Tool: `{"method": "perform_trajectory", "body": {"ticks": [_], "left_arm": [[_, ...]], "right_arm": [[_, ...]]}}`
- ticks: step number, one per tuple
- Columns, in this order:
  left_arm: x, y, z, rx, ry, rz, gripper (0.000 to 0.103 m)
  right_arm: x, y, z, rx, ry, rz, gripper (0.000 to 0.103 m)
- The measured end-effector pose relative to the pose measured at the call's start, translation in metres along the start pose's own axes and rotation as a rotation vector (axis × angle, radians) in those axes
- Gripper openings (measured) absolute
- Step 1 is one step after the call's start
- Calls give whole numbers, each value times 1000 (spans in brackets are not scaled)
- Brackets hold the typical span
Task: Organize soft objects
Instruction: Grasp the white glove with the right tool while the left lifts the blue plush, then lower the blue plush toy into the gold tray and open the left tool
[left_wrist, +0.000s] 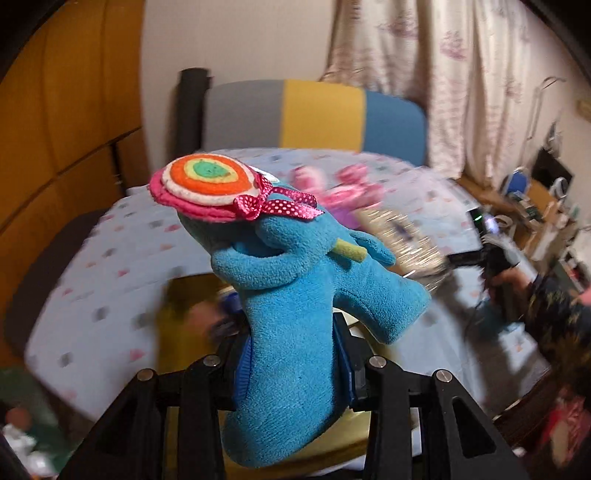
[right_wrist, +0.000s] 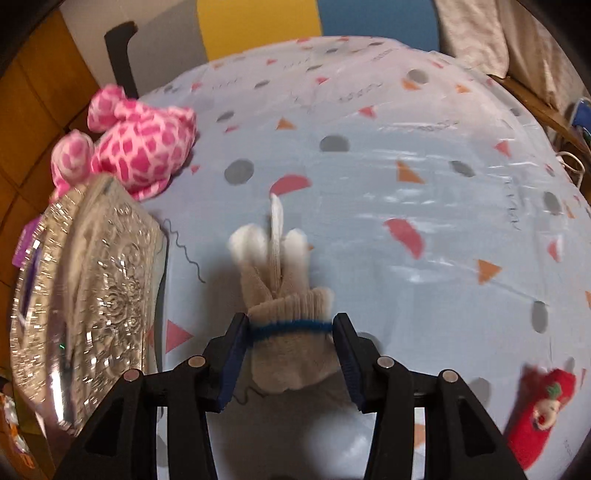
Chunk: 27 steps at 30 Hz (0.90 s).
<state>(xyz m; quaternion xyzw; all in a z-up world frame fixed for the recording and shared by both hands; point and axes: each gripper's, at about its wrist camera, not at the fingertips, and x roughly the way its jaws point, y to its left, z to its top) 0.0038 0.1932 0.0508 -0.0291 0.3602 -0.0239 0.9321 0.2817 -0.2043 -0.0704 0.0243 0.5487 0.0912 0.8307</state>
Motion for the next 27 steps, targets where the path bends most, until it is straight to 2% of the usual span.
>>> {"method": "perform_trajectory", "body": {"ticks": [6, 9, 15, 18, 22, 23, 24, 25, 27], "left_arm": [[-2, 70, -39, 27, 118, 121, 39], [13, 98, -53, 36, 169, 134, 39], [55, 96, -39, 104, 212, 73, 40], [76, 91, -28, 131, 233, 13, 41], [107, 98, -21, 106, 266, 18, 45], [110, 102, -20, 82, 268, 20, 47], [111, 106, -19, 52, 263, 18, 55], [109, 109, -18, 31, 252, 22, 67], [97, 113, -17, -7, 211, 45, 78]], "right_arm": [[3, 4, -6, -24, -8, -29, 42], [4, 6, -5, -26, 4, -36, 42], [-1, 10, -8, -40, 23, -69, 43], [-3, 13, -9, -47, 27, -91, 43], [-4, 15, -9, -49, 30, -107, 43], [-4, 15, -9, -50, 31, -110, 43], [-3, 16, -8, -52, 32, -113, 43], [-3, 16, -8, -52, 32, -115, 43], [-2, 16, -8, -49, 31, -120, 43]]}}
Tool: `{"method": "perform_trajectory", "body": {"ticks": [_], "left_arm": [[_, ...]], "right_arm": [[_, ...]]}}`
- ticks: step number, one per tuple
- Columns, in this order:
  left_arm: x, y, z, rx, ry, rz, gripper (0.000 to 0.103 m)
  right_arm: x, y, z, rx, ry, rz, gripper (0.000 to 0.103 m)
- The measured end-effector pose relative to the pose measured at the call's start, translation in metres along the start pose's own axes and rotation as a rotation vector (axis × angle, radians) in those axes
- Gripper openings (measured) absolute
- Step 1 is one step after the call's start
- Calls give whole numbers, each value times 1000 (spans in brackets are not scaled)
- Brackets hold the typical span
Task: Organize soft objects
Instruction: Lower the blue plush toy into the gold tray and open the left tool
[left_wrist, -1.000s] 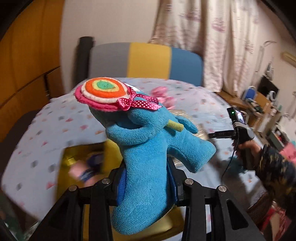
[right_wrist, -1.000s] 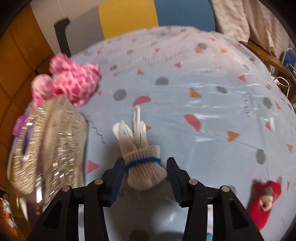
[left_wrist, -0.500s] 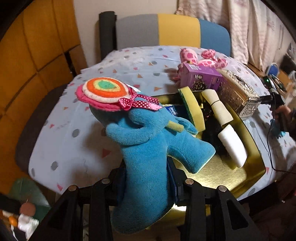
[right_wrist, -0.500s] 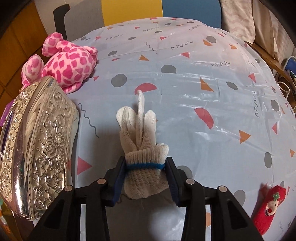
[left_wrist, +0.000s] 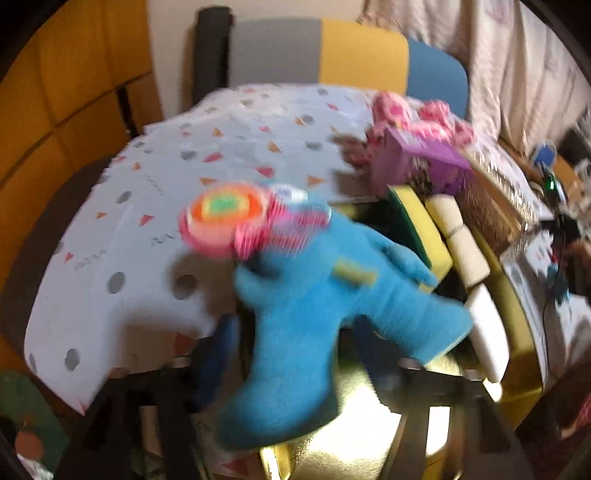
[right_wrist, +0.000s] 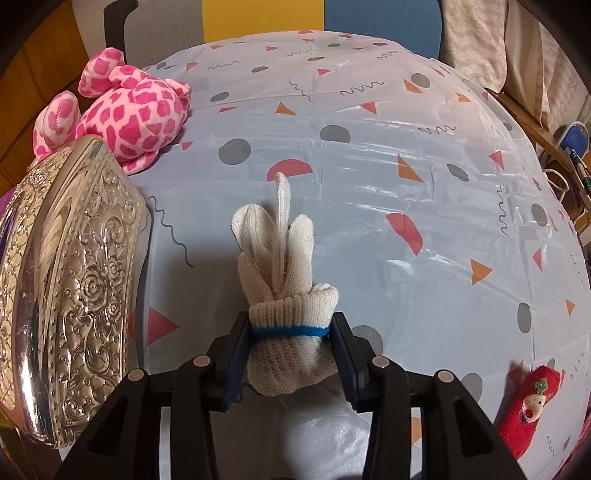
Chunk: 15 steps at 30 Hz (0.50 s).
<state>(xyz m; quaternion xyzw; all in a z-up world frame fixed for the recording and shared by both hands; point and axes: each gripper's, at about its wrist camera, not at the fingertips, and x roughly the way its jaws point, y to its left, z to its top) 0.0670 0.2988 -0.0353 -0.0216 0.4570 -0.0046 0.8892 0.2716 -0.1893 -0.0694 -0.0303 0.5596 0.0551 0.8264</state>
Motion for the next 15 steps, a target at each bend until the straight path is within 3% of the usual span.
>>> {"method": "perform_trajectory", "body": {"ticks": [11, 15], "left_arm": [[-43, 6, -21, -205, -144, 44, 78], [-61, -11, -24, -279, -190, 119, 78]], "right_arm": [[4, 7, -4, -20, -5, -33, 44], [6, 3, -6, -10, 23, -10, 46]]}}
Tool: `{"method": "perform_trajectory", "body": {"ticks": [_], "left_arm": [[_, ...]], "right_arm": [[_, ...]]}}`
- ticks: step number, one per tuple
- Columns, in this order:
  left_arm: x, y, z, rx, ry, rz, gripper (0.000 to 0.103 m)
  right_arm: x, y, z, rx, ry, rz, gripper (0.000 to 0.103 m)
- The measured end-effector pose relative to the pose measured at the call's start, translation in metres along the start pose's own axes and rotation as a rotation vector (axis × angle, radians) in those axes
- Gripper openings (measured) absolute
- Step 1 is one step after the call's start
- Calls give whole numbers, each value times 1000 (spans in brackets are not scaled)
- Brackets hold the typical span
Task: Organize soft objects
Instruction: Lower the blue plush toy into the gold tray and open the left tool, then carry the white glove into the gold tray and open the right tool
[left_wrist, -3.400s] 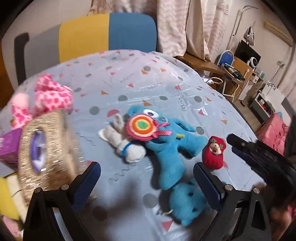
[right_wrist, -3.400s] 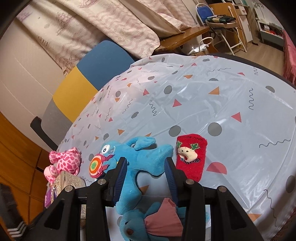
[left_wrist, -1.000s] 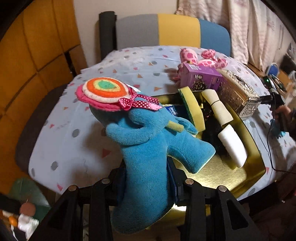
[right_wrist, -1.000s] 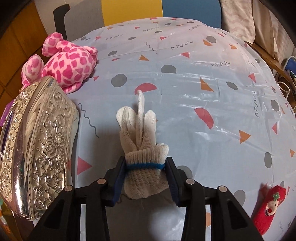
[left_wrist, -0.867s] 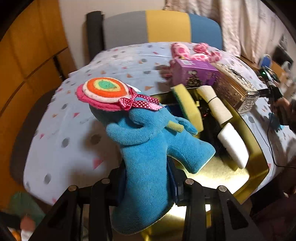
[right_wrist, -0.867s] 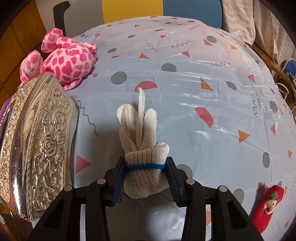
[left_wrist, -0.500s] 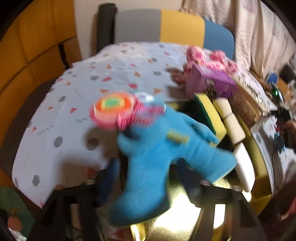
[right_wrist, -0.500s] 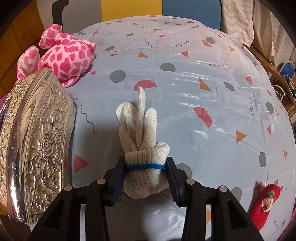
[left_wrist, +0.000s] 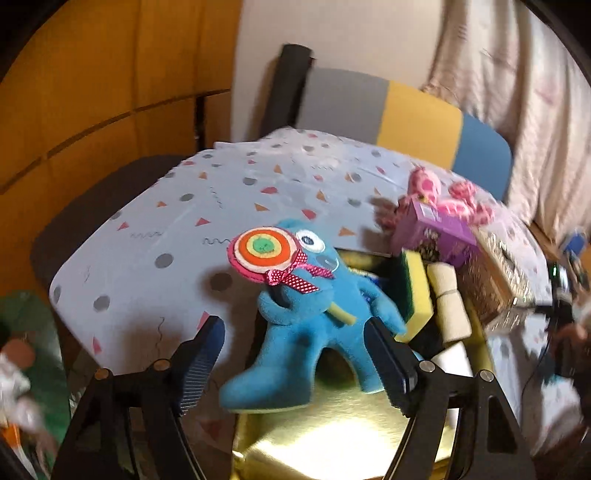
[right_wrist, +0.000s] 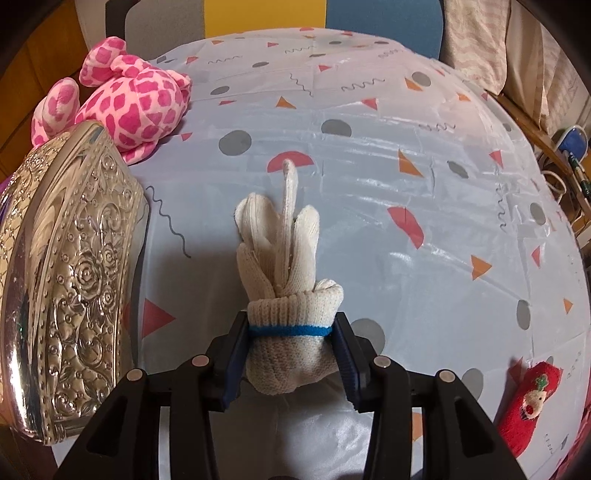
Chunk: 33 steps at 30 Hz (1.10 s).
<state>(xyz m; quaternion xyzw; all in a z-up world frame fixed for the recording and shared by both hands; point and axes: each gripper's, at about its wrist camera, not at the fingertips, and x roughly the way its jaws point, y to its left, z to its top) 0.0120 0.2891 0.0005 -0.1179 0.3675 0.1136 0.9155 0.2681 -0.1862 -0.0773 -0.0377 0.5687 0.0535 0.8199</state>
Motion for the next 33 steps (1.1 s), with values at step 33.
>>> {"method": "perform_trajectory", "body": {"ticks": [33], "left_arm": [[-37, -86, -39, -17, -77, 75, 92]], "right_arm": [[-53, 46, -117, 34, -21, 43, 45]]}}
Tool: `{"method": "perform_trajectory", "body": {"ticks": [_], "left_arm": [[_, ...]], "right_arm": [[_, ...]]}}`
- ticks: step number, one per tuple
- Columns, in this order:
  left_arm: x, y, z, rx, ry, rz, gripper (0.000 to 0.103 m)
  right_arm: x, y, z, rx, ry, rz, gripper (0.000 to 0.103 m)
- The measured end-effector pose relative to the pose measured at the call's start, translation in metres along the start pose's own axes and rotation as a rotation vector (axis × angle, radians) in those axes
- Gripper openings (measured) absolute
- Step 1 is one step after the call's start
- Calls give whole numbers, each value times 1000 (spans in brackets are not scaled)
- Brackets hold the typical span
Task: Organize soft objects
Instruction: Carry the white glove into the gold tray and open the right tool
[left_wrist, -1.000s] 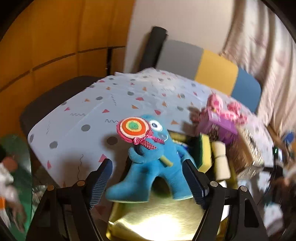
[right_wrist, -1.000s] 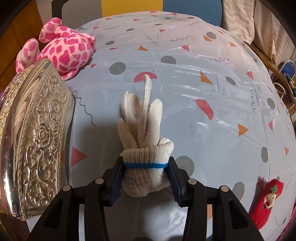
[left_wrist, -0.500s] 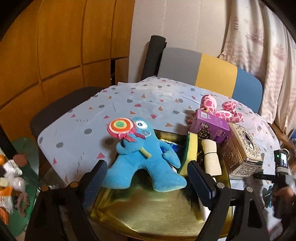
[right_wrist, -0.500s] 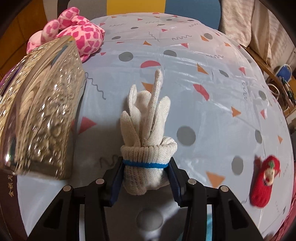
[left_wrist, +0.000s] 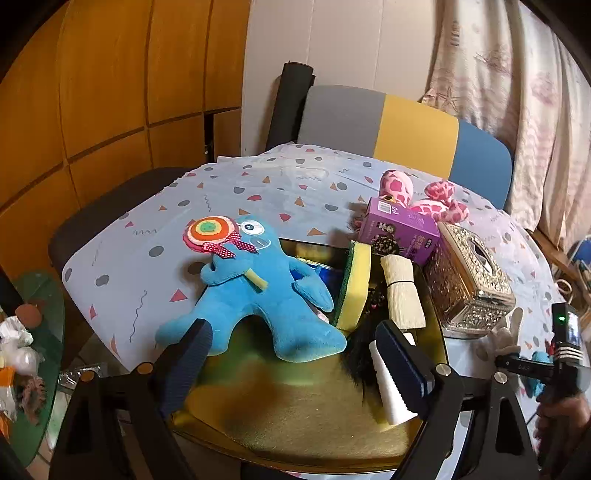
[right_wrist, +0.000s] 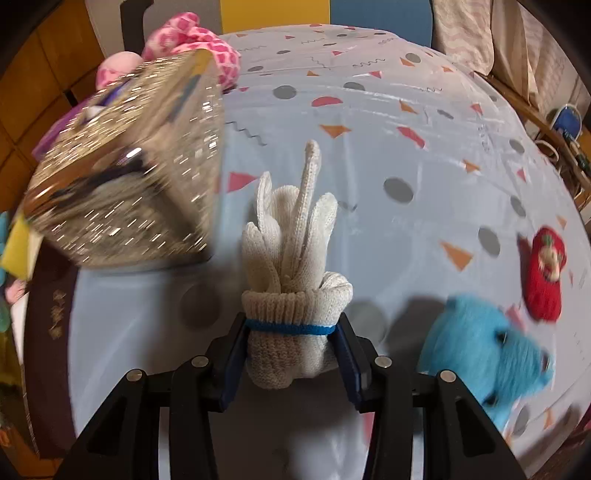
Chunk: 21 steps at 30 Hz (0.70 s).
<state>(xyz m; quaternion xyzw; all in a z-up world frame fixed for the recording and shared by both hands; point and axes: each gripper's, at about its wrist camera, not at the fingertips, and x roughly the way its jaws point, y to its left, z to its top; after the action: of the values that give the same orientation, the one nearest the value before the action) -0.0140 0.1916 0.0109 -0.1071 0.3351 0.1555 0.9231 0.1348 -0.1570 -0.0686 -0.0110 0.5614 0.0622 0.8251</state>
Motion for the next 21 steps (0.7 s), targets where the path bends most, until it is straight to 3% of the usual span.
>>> {"method": "perform_trajectory", "body": {"ticks": [11, 21], "left_arm": [[6, -1, -9, 8, 13, 5, 94], [9, 0, -12, 7, 20, 3, 94]], "right_arm": [[-38, 18, -51, 10, -30, 258, 41], [-91, 62, -47, -152, -163, 385, 40]]}}
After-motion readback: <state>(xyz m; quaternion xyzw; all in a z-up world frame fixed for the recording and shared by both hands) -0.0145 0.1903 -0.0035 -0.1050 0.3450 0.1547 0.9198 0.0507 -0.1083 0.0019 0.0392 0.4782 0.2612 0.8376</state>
